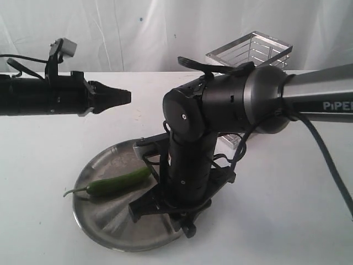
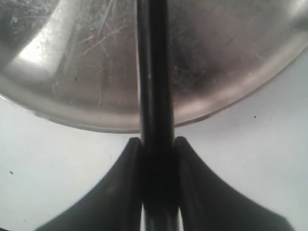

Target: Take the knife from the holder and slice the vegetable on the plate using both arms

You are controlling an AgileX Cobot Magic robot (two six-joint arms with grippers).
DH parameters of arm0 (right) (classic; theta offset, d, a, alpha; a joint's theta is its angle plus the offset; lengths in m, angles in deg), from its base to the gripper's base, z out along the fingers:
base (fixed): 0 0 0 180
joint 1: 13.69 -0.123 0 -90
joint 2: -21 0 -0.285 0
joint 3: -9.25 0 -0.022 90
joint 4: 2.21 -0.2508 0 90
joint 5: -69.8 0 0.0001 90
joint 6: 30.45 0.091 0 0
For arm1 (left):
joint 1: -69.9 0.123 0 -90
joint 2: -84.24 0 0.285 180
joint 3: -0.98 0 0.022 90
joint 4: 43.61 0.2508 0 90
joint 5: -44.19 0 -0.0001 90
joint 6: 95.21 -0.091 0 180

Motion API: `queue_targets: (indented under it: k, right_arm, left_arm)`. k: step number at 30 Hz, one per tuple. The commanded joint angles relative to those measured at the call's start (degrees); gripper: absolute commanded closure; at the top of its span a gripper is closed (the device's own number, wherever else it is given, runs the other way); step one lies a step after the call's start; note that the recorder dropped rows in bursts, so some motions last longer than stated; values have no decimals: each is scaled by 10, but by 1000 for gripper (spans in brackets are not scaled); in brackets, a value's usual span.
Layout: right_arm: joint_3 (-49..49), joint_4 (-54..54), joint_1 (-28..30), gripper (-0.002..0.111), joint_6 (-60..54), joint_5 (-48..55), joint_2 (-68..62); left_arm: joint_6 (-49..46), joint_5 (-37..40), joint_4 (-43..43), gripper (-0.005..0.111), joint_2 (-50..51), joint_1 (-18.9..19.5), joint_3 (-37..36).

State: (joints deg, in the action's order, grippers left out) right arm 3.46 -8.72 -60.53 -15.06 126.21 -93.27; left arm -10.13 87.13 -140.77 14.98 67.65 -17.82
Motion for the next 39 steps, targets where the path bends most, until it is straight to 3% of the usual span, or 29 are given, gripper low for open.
queue_targets:
  k: [1,30,39]
  right_arm:
    - [5,-6,-5,108,3,-17,-2]
    - [5,16,-8,108,31,-41,-11]
    - [5,7,-8,108,24,-33,-11]
  left_arm:
    - [-31,57,-28,107,28,-2,-18]
    - [-79,158,-28,107,126,-2,-18]
    - [-109,159,-28,107,126,-33,-18]
